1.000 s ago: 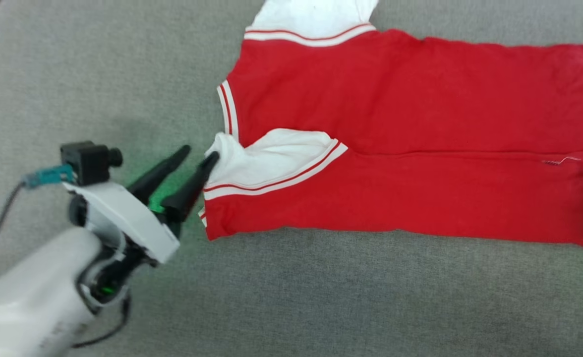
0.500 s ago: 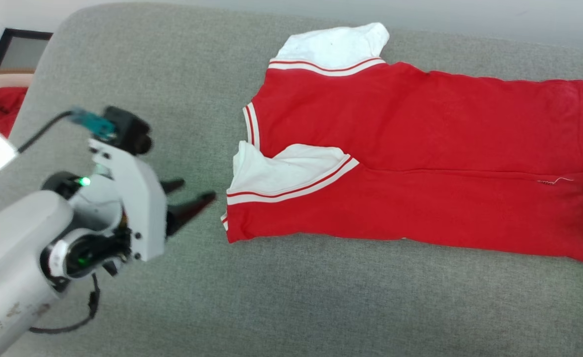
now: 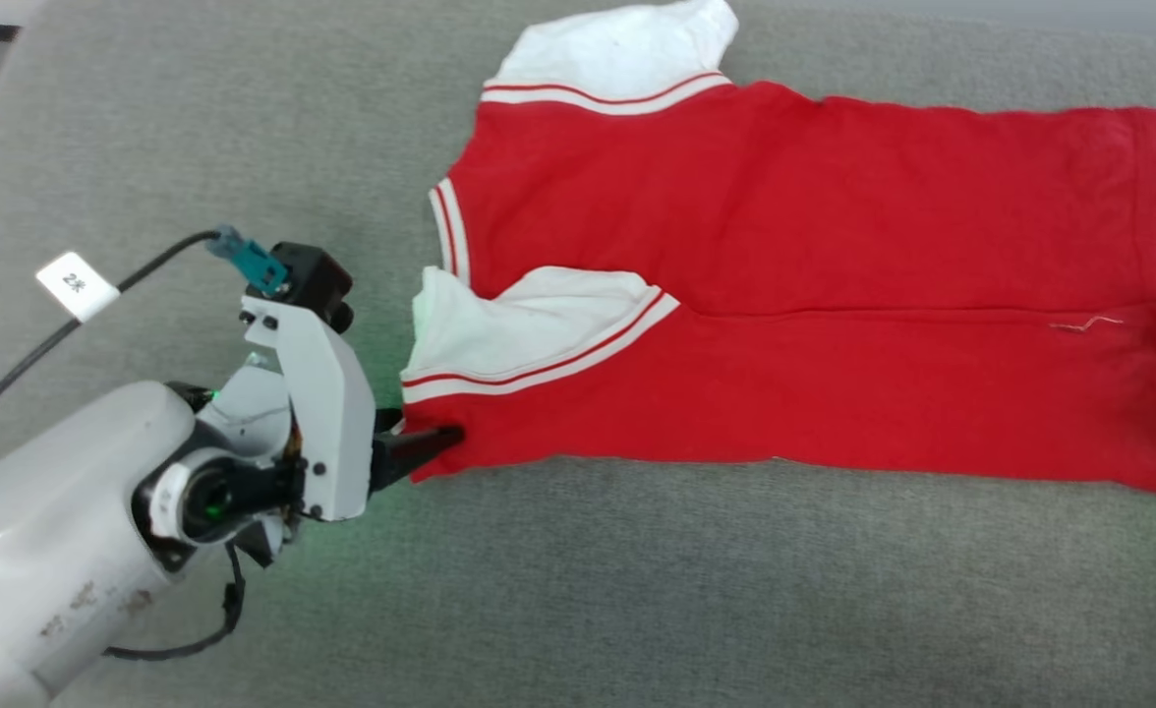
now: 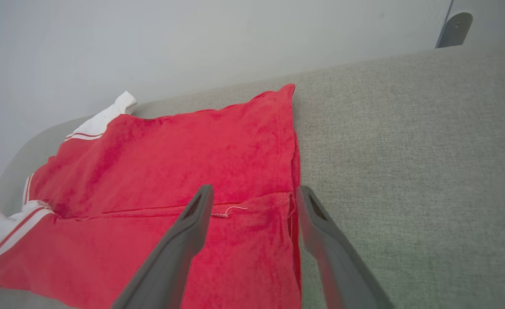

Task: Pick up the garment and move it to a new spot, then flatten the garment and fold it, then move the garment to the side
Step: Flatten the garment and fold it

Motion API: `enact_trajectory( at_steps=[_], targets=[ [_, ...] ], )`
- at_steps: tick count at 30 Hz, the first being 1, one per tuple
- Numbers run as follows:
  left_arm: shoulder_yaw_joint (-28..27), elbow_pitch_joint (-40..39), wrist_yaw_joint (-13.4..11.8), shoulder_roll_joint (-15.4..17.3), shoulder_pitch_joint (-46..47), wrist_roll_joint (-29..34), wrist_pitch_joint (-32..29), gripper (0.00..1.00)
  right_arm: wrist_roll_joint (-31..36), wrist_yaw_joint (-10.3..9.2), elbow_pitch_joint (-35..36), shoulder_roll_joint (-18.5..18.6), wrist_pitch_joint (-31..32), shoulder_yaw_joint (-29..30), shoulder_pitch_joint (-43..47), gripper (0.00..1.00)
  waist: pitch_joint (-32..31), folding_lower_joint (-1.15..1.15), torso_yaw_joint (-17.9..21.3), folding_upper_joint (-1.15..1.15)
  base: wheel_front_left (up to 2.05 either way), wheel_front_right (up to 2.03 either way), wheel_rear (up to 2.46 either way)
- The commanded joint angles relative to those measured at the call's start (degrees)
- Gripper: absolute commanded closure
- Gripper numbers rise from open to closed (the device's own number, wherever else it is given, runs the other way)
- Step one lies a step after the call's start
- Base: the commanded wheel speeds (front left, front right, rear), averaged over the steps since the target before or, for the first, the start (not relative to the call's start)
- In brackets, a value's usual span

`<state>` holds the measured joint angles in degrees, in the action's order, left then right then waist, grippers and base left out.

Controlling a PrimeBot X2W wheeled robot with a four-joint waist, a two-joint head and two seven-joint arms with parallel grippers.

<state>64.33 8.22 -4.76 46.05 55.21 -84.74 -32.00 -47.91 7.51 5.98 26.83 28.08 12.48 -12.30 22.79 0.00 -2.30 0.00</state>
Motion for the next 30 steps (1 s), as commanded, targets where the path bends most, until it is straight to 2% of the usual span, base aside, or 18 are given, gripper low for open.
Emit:
enact_trajectory(
  at_steps=[1, 6, 7, 8, 9, 10, 11, 19, 25, 28, 29, 30],
  targets=[
    [0.5, 1.6, 1.0, -0.8, -1.0, -0.5, -0.4, 0.00, 0.4, -0.05, 0.2, -0.2, -0.1, 0.1, -0.2, 0.00, 1.2, 0.00, 1.3, 0.00, 0.00, 0.00, 0.00],
    [0.7, 4.9, 3.0, -2.4, -2.6, -2.1, -0.7, 0.00, 0.6, -0.04, 0.7, 0.3, 0.6, 0.6, 0.3, 0.00, 1.8, 0.00, 2.4, 0.00, 0.00, 0.00, 0.00],
    [0.8, 5.3, 3.5, -2.7, -2.8, -2.4, -0.8, 0.21, 0.7, -0.04, 0.8, 0.5, 0.8, 0.7, 0.5, 0.00, 1.9, 0.00, 2.5, 0.00, 0.00, 0.00, 0.00],
    [0.8, 5.5, 3.8, -3.0, -2.9, -2.6, -0.9, 0.50, 0.8, -0.04, 0.9, 0.8, 1.4, 0.7, 0.8, 0.00, 1.9, 0.00, 2.5, 0.00, 0.00, 0.00, 0.00],
    [1.0, 5.6, 4.3, -3.2, -3.0, -2.5, -1.0, 0.60, 1.0, -0.04, 1.0, 1.3, 2.0, 0.6, 1.0, 0.00, 2.0, 0.00, 2.5, 0.00, 0.00, 0.00, 0.00],
    [1.1, 5.7, 4.7, -3.5, -2.9, -2.3, -1.0, 0.76, 1.1, -0.04, 1.1, 1.8, 3.1, 0.2, 1.4, 0.00, 2.0, 0.00, 2.5, 0.00, 0.00, 0.00, 0.00],
    [1.0, 5.8, 5.1, -3.8, -2.9, -2.4, -0.8, 1.00, 1.3, -0.04, 1.2, 2.4, 4.5, -0.3, 1.7, 0.00, 2.0, 0.00, 2.5, 0.00, 0.00, 0.00, 0.00],
    [0.9, 6.3, 6.3, -4.6, -2.4, -1.9, -0.2, 1.00, 4.0, -0.04, 1.8, 8.3, 16.9, -6.9, 1.2, 0.00, 2.4, 0.00, 1.9, 0.00, 0.00, 0.00, 0.00],
    [0.8, 6.4, 6.9, -5.6, -1.7, -1.4, 0.2, 1.00, 7.5, -0.05, -0.6, 10.4, 21.8, -10.8, -1.3, 0.00, 3.1, 0.00, 1.0, 0.00, 0.00, 0.00, 0.00],
    [0.8, 6.8, 7.2, -6.3, -1.5, -1.2, 0.5, 1.00, 8.7, -0.05, -2.2, 10.3, 23.8, -12.6, -2.0, 0.00, 3.3, 0.00, 0.4, 0.00, 0.00, 0.00, 0.00],
    [0.8, 7.0, 7.3, -6.5, -1.5, -1.2, 0.6, 1.00, 8.7, -0.04, -2.5, 10.0, 24.3, -13.1, -1.9, 0.15, 3.3, 0.00, 0.2, 0.00, 0.00, 0.00, 0.00],
    [0.8, 7.1, 7.4, -6.7, -1.5, -1.1, 0.7, 1.00, 8.7, -0.02, -2.6, 9.7, 24.6, -13.5, -1.8, 0.44, 3.3, 0.00, 0.0, 0.00, 0.00, 0.00, 0.00]
  ],
)
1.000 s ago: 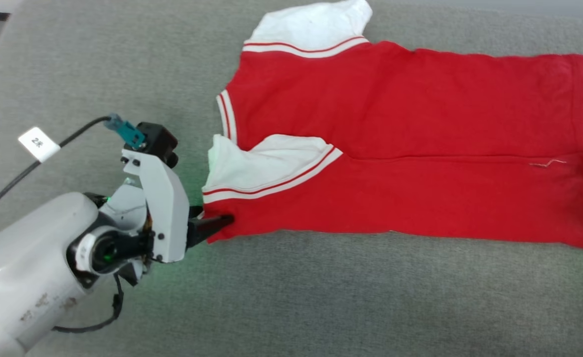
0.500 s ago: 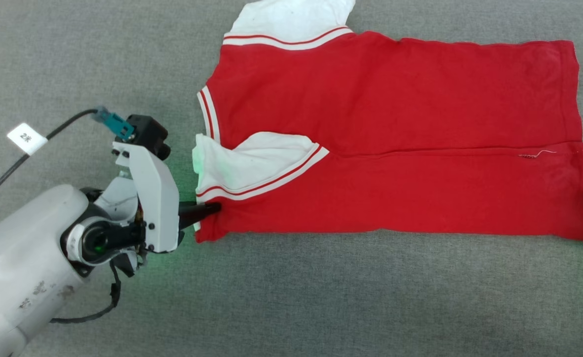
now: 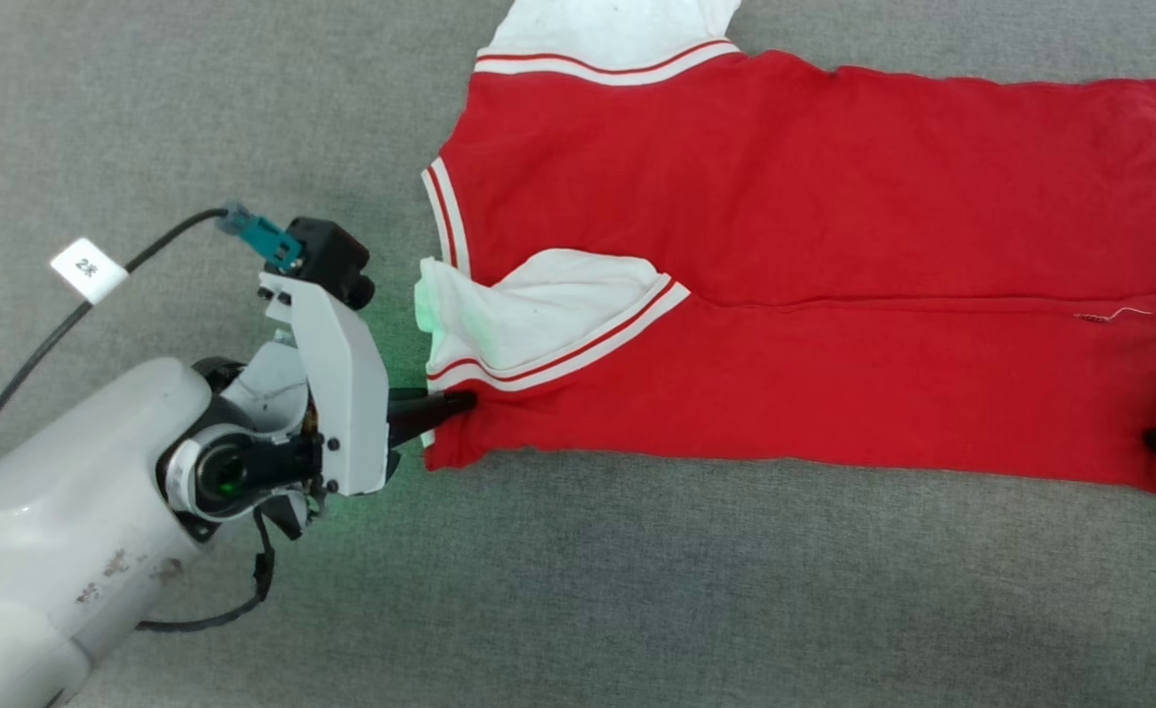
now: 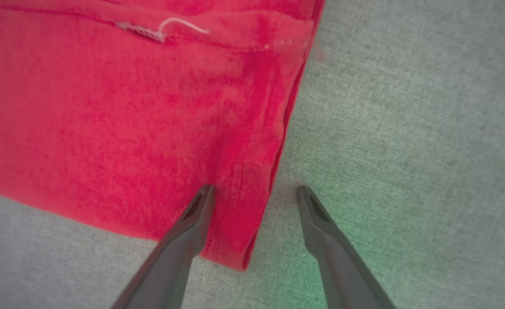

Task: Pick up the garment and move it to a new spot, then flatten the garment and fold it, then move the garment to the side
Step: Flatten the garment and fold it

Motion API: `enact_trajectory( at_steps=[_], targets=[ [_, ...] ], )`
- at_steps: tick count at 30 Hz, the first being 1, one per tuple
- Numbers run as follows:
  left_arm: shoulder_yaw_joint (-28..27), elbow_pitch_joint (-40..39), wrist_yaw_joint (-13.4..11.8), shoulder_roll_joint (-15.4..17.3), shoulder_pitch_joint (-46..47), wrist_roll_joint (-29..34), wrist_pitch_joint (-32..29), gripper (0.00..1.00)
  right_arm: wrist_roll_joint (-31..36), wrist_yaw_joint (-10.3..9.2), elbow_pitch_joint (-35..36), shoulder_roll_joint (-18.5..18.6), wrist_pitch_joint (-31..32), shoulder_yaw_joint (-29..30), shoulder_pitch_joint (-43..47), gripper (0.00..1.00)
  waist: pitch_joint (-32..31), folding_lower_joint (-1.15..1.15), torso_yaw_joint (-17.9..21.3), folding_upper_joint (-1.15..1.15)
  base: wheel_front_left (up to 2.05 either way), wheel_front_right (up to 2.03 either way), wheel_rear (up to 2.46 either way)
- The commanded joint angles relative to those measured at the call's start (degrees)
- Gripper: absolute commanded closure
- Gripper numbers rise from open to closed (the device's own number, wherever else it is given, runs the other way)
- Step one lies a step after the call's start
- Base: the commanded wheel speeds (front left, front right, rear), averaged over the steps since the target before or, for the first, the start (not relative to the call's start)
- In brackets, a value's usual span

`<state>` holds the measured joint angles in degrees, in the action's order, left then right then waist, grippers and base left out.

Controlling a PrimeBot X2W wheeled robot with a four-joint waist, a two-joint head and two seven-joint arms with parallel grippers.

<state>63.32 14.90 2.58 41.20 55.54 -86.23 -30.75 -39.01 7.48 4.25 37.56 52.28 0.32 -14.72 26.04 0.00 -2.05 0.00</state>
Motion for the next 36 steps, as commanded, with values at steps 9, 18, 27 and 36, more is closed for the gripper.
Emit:
enact_trajectory(
  at_steps=[9, 18, 27, 36],
  targets=[
    [1.6, -0.1, 1.4, -0.6, -3.7, 0.5, 1.0, 1.00, -2.7, 0.02, 0.6, -1.0, 1.9, 0.6, 5.0, 1.00, -1.2, 0.00, -0.5, 0.00, 0.00, 0.00, 0.00],
    [0.7, -6.1, 1.9, 5.7, -7.0, -0.3, 2.8, 1.00, -4.9, 0.02, 7.1, -1.6, 2.0, 5.7, 12.9, 1.00, -2.4, 0.00, 0.3, 0.00, 0.00, 0.00, 0.00],
    [0.3, -17.6, 0.1, 14.8, -12.8, -1.4, 5.8, 1.00, -5.0, 0.01, 13.6, -2.9, 4.1, 9.9, 21.0, 1.00, -2.3, 0.00, 1.1, 0.00, 0.00, 0.00, 0.00],
    [-0.1, -22.6, -1.6, 16.8, -15.6, -0.4, 9.7, 0.57, -5.0, 0.01, 17.1, -6.1, 2.6, 12.2, 23.7, 0.31, -3.1, 0.00, 0.8, 0.00, 0.00, 0.00, 0.00]
  ],
)
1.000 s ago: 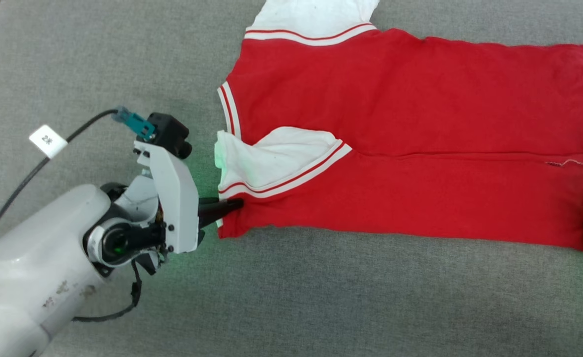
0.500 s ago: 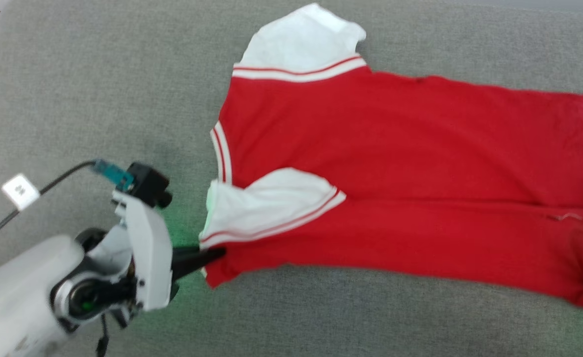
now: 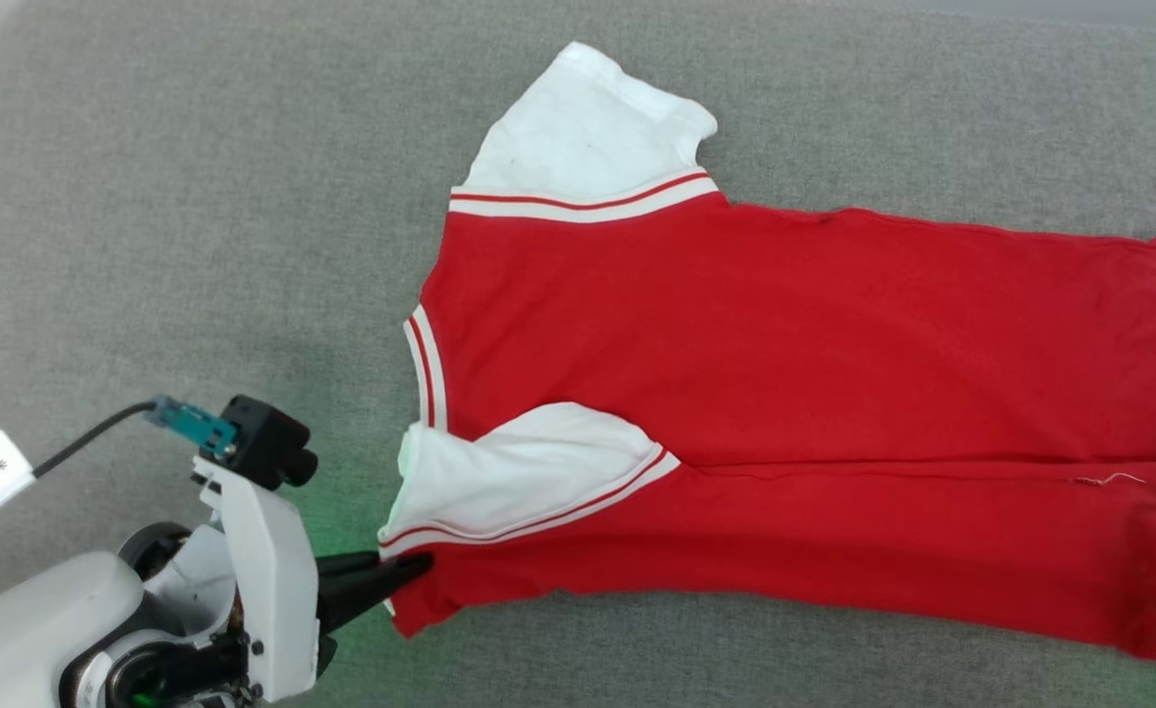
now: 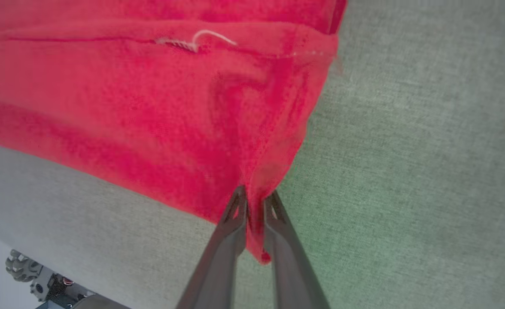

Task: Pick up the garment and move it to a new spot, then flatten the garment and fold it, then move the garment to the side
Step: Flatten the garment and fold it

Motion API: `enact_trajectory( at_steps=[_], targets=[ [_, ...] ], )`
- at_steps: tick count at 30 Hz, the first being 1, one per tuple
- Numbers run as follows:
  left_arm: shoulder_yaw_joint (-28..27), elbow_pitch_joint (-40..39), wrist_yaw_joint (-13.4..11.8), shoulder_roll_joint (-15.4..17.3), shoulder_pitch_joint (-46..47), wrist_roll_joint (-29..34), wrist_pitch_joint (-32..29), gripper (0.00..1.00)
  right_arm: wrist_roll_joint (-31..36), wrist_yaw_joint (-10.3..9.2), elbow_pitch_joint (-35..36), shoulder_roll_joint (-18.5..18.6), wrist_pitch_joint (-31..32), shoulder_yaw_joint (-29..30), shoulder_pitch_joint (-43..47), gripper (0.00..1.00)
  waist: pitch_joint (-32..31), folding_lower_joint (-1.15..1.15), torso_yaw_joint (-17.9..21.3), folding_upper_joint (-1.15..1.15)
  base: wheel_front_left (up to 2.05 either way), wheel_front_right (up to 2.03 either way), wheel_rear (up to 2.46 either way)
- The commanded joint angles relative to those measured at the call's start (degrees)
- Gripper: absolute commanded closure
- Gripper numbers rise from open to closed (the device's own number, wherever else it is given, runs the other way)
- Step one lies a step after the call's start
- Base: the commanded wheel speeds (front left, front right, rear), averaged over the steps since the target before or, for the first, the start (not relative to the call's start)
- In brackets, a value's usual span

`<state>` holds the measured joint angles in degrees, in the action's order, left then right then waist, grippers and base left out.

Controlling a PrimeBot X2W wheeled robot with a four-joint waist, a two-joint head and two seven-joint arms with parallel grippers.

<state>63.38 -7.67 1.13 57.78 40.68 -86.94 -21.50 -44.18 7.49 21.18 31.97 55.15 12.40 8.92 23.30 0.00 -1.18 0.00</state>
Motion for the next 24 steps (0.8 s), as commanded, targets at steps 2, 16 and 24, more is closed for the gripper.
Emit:
enact_trajectory(
  at_steps=[2, 16, 24],
  targets=[
    [-0.7, -0.5, -0.4, 0.3, -1.6, -0.2, 2.3, 0.08, -1.4, 0.00, 1.1, -1.5, -1.3, 0.4, -0.6, 0.00, -0.8, 0.00, 0.1, 0.00, 0.00, 0.00, 0.00],
    [-8.0, -2.9, -6.4, 2.5, -8.0, 1.8, 25.8, 0.00, 6.2, 0.01, -0.7, -8.1, -25.5, 1.9, -9.8, 0.00, -3.0, 0.00, -0.7, 0.00, 0.00, 0.00, 0.00],
    [-11.4, 4.2, -8.8, -2.4, -2.1, 8.2, 33.1, 0.00, 13.4, 0.01, -6.8, -13.4, -44.4, -2.4, -16.4, 0.00, -2.4, 0.00, 0.0, 0.00, 0.00, 0.00, 0.00]
  ],
)
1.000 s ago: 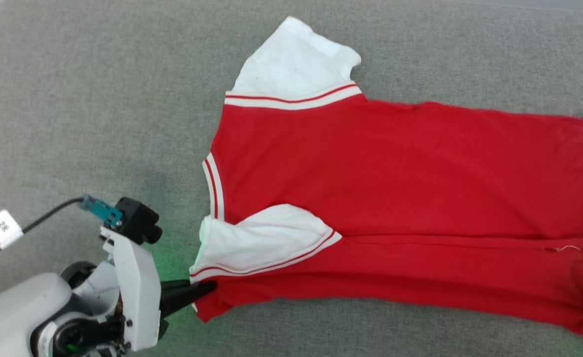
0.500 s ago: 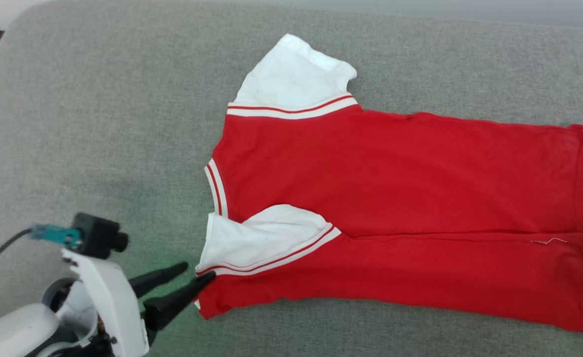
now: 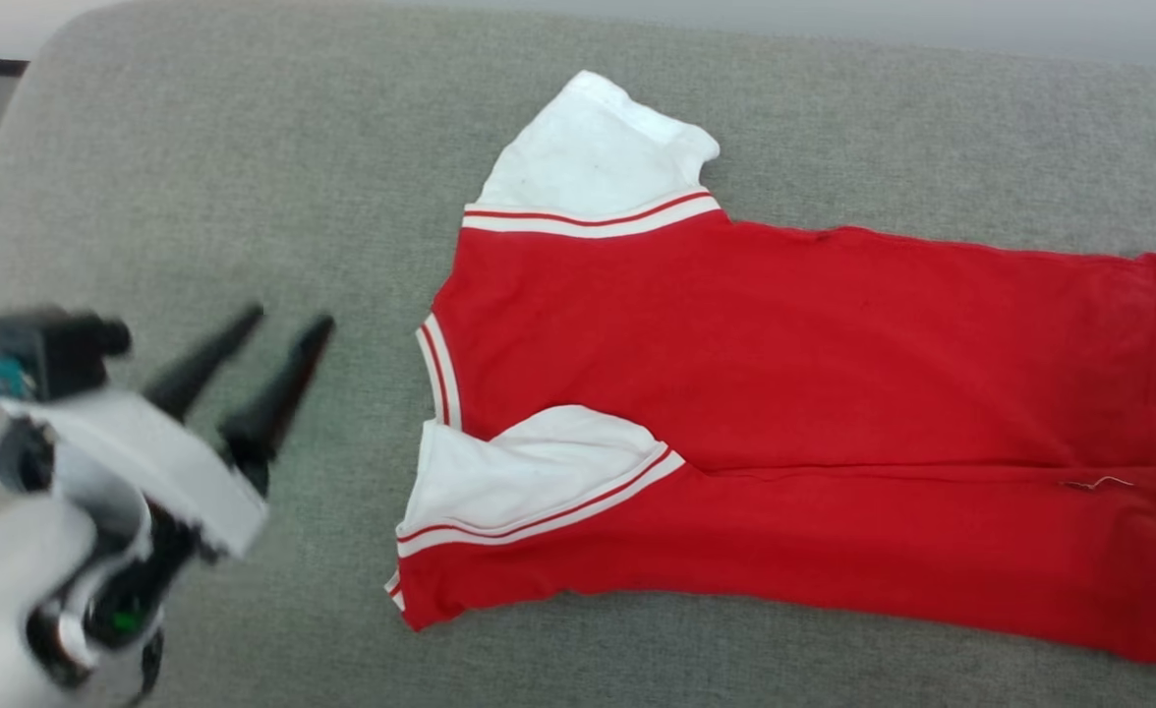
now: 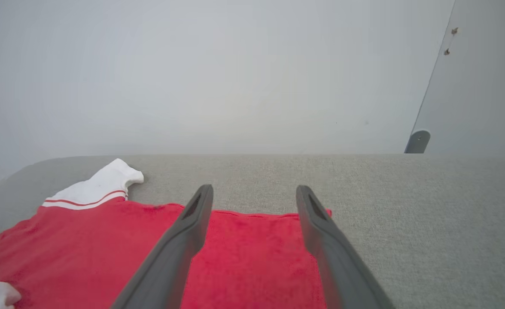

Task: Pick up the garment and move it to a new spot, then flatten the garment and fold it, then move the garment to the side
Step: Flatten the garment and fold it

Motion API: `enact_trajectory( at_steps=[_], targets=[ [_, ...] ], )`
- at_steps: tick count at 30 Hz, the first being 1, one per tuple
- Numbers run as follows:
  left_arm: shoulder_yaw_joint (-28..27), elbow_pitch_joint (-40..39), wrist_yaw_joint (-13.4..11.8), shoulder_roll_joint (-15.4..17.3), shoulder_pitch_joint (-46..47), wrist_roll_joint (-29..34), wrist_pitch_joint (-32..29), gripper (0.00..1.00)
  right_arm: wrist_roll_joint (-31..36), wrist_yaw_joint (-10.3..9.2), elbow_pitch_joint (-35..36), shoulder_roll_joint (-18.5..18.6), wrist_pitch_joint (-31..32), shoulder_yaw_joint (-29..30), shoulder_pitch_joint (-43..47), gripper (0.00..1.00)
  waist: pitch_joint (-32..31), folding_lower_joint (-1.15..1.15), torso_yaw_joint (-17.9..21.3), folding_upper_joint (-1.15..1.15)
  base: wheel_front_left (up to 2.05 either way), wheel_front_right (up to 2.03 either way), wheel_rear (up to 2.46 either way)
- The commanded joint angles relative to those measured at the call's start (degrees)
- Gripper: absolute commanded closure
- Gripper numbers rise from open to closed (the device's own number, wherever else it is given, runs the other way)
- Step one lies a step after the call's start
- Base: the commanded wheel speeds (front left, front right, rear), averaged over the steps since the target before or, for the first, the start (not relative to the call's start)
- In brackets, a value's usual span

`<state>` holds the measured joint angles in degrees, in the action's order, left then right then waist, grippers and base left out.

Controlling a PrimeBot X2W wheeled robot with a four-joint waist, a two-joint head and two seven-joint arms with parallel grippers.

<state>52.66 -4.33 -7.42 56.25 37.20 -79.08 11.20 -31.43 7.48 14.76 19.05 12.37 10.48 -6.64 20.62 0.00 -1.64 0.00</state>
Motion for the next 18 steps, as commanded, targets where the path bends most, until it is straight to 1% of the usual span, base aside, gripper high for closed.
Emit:
enact_trajectory(
  at_steps=[1, 4, 6, 9, 10, 14, 18],
  targets=[
    [-1.1, 2.1, -0.1, -1.7, 2.6, 1.0, 0.8, 0.00, 1.5, 0.02, -0.9, -1.1, -3.7, -1.3, -1.4, 0.00, 0.4, 0.00, 0.8, 0.00, 0.00, 0.00, 0.00],
    [-2.0, 6.1, 0.5, -4.0, 7.1, 3.5, 1.2, 0.00, 4.0, 0.02, -2.3, -3.0, -9.3, -2.8, -2.5, 0.00, 0.9, 0.00, 2.0, 0.00, 0.00, 0.00, 0.00],
    [-2.2, 9.1, 1.5, -5.4, 10.7, 5.0, 0.4, 0.00, 6.1, 0.01, -2.9, -4.2, -12.4, -3.4, -3.1, 0.00, 1.5, 0.00, 3.1, 0.00, 0.00, 0.00, 0.00],
    [-1.7, 14.5, 3.4, -7.8, 16.6, 7.4, -1.7, 0.00, 8.5, 0.01, -3.3, -5.8, -16.3, -4.4, -3.7, 0.00, 2.5, 0.00, 4.9, 0.00, 0.00, 0.00, 0.00],
    [-1.7, 14.5, 3.4, -7.8, 16.6, 7.4, -1.7, 0.00, 8.5, 0.01, -3.3, -5.8, -16.3, -4.4, -3.7, 0.00, 2.5, 0.00, 4.9, 0.00, 0.00, 0.00, 0.00],
    [-0.3, 23.1, 6.5, -10.6, 24.3, 10.7, -5.2, 0.00, 11.2, 0.02, -3.6, -7.9, -19.5, -5.3, -3.3, 0.00, 3.8, 0.00, 7.8, 0.00, 0.00, 0.00, 0.00],
    [1.7, 31.8, 10.5, -13.4, 31.0, 12.7, -9.9, 0.00, 12.3, 0.01, -4.0, -9.5, -21.0, -5.9, -2.7, 0.00, 5.2, 0.00, 11.0, 0.00, 0.00, 0.00, 0.00]
  ],
)
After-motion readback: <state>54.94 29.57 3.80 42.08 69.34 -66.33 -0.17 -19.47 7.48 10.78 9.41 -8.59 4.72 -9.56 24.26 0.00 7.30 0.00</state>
